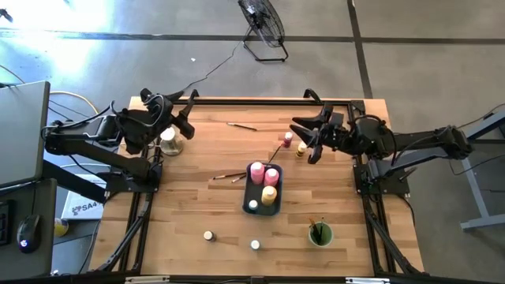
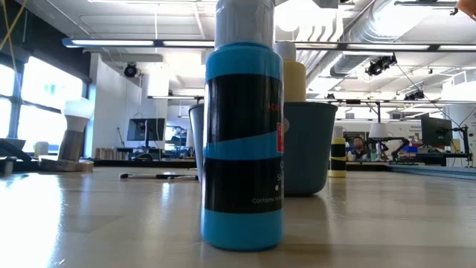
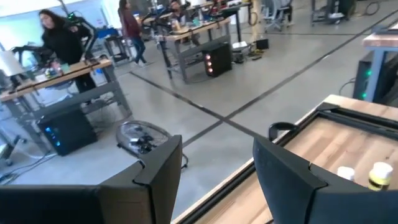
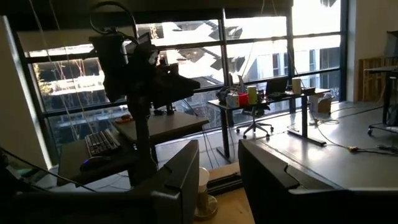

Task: Pick & Place Paint Supplies
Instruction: Put the black and silver paint brush into the green cup

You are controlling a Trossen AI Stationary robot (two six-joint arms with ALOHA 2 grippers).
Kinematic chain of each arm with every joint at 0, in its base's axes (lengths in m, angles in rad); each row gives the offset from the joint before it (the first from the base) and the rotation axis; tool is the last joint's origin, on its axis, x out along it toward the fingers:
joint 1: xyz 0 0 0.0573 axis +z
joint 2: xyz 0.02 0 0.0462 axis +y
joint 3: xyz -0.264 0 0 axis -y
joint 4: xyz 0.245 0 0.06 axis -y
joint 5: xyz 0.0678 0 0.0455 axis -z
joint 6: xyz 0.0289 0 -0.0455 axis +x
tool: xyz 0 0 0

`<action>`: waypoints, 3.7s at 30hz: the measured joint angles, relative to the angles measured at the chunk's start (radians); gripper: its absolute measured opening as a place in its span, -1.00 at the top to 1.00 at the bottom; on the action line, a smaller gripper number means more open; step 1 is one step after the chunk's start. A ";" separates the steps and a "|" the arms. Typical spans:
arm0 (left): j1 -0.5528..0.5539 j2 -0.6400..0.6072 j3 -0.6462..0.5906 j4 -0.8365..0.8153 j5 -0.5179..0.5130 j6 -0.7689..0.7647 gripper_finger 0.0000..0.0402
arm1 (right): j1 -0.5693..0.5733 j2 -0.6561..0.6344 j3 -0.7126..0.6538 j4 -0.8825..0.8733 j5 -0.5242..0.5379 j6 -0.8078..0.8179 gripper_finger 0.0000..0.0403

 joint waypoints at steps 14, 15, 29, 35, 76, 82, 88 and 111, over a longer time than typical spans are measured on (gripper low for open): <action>0.008 0.006 0.000 0.087 0.157 0.069 0.04 | -0.075 0.000 0.000 0.003 -0.091 0.002 0.48; 0.019 0.011 0.000 0.105 0.181 0.069 0.04 | -0.074 0.000 0.000 0.005 -0.102 0.000 0.48; 0.375 0.147 0.000 0.067 0.652 0.094 0.04 | -0.074 0.000 0.000 0.036 -0.113 -0.017 0.48; 0.545 0.183 -0.001 0.062 0.937 0.142 0.04 | -0.076 0.000 0.000 0.023 -0.113 -0.025 0.48; 0.870 0.721 0.260 -0.270 1.321 0.653 0.04 | -0.133 0.000 0.000 -0.034 -0.114 -0.042 0.48; 0.870 0.800 0.260 -0.287 1.319 0.677 0.04 | -0.133 0.000 0.000 -0.056 -0.113 -0.041 0.48; 0.870 0.882 0.260 -0.286 1.319 0.675 0.04 | -0.133 0.000 0.000 -0.064 -0.110 -0.042 0.48; 0.870 1.078 0.260 -0.280 1.262 0.674 0.04 | -0.133 0.000 0.000 -0.097 -0.110 0.003 0.48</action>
